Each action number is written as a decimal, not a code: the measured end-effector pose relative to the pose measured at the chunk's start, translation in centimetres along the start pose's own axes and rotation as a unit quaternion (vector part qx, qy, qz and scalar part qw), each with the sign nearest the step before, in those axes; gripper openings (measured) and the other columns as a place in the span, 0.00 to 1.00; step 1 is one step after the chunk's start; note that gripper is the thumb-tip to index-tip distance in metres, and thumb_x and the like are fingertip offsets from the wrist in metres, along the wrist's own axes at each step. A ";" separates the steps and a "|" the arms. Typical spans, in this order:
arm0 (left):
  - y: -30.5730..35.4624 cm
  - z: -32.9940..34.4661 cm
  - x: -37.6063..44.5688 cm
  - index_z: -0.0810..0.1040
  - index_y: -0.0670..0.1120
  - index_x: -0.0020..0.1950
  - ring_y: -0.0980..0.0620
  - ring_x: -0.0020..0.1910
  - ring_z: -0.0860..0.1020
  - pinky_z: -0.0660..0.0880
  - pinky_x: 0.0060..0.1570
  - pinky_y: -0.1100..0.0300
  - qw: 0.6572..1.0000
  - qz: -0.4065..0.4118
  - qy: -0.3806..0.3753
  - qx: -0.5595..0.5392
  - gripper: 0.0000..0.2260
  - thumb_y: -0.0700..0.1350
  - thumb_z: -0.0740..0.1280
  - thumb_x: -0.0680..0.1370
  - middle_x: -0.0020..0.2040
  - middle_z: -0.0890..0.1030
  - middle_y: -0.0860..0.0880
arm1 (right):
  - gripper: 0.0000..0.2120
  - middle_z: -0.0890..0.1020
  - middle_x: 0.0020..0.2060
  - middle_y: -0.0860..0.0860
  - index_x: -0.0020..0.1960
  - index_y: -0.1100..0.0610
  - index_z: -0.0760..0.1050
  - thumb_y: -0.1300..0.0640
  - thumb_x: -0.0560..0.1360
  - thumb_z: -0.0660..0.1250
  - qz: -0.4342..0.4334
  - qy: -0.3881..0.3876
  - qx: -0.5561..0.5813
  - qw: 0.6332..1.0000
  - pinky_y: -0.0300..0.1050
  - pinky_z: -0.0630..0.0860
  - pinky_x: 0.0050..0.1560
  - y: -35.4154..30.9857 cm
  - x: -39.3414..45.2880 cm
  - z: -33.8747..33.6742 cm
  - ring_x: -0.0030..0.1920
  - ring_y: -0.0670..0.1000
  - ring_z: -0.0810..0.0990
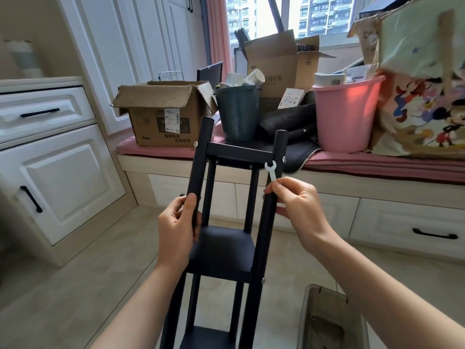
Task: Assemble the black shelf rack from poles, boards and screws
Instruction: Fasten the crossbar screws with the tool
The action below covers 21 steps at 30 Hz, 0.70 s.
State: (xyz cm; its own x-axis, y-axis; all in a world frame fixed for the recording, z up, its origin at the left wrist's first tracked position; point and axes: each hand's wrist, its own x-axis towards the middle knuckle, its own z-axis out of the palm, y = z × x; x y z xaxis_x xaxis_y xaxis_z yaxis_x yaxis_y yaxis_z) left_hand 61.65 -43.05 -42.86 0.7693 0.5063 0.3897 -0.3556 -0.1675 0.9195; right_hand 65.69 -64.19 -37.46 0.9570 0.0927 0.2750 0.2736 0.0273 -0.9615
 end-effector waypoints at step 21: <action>0.1 1.4 -0.8 0.75 0.50 0.66 0.55 0.56 0.70 0.67 0.57 0.70 0.965 0.096 0.095 0.226 0.16 0.40 0.65 0.80 0.57 0.75 0.55 | 0.13 0.78 0.43 0.51 0.36 0.56 0.82 0.64 0.78 0.66 -0.073 -0.013 -0.033 0.997 0.61 0.77 0.55 -0.1 -0.5 1.3 0.48 0.56 0.79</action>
State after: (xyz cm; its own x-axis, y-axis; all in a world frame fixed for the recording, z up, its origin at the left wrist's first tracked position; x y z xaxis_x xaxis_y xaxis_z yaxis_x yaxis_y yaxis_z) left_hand 61.70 -44.67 -42.99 0.5855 0.5688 0.5777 -0.1800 -0.6036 0.7767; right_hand 65.04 -62.93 -37.47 0.9041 0.1190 0.4104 0.4156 -0.0221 -0.9093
